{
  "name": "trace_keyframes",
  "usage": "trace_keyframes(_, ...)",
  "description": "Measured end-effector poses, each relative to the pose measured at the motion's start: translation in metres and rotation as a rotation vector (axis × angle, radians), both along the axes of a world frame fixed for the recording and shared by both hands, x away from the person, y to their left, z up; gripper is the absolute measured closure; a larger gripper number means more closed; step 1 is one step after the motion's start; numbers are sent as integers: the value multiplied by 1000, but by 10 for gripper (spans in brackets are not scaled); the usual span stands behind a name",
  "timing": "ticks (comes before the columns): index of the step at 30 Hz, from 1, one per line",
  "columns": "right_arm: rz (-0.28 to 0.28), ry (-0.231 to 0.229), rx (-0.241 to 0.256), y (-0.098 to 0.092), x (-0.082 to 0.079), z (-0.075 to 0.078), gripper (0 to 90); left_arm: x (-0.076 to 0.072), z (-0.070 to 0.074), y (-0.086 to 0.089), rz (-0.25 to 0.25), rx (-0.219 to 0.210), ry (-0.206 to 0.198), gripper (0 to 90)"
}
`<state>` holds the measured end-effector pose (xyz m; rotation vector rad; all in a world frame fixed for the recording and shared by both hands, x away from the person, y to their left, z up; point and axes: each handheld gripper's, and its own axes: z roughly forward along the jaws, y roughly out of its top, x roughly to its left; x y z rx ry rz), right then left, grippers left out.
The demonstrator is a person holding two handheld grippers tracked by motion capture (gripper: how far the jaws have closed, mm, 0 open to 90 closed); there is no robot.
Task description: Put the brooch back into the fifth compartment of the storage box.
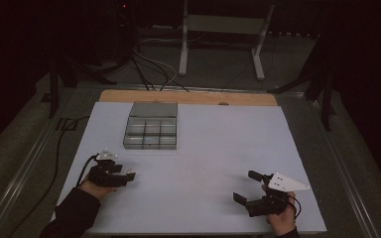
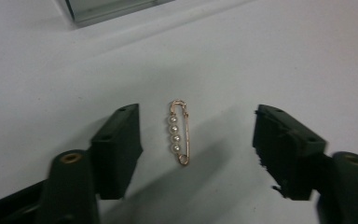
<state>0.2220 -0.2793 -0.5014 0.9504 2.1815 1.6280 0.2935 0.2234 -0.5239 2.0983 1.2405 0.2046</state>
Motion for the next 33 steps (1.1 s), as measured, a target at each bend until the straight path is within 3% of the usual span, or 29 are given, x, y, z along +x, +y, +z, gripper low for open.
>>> trace_keyframes(8,0,-2,2,0,0,0,0,1,-1,2,21,30,-6,516)
trace_keyframes(21,-2,-4,2,0,-1,1,0,3,-2,0,-4,62,-6,730)
trace_keyframes(33,-1,-4,-1,0,0,0,0,5,-2,0,-3,80,6,858)
